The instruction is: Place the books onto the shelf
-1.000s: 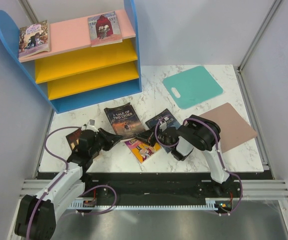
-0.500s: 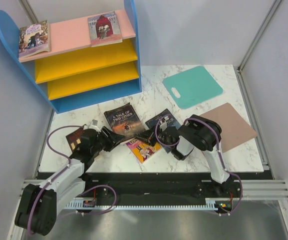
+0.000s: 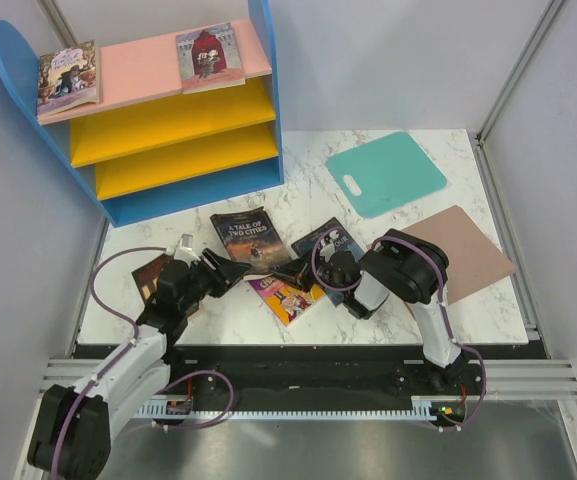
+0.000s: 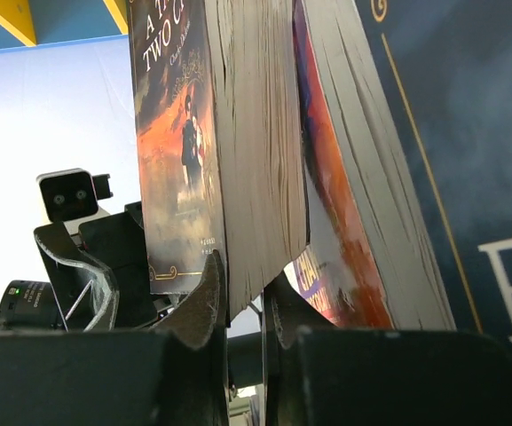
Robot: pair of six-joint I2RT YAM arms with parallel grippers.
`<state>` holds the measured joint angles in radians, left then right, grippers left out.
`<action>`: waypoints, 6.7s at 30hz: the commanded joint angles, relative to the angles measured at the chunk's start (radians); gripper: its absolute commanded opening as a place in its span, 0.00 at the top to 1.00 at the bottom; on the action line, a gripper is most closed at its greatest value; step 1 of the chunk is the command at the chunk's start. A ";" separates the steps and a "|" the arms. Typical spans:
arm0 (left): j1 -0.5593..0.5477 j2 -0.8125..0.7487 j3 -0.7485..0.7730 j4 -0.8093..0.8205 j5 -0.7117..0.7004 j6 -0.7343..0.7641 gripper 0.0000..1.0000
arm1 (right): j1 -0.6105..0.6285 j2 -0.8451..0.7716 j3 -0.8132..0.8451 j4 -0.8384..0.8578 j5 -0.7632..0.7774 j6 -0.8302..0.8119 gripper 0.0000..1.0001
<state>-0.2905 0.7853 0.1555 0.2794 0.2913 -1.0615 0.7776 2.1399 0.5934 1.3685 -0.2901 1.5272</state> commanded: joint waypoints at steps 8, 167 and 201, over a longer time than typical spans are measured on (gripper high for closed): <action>-0.016 0.163 0.084 0.216 0.094 0.028 0.51 | 0.034 -0.026 0.029 0.391 -0.049 -0.039 1.00; 0.347 0.901 1.155 0.458 0.330 -0.443 0.98 | 0.060 0.112 0.019 0.388 -0.196 -0.168 0.02; 0.315 0.979 1.306 0.242 0.282 -0.302 0.46 | 0.060 0.115 0.016 0.388 -0.199 -0.160 0.02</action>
<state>0.0319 1.8294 1.4021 0.5163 0.6018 -1.4452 0.8284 2.1723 0.6430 1.5242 -0.4999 1.4437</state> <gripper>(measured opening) 0.508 0.976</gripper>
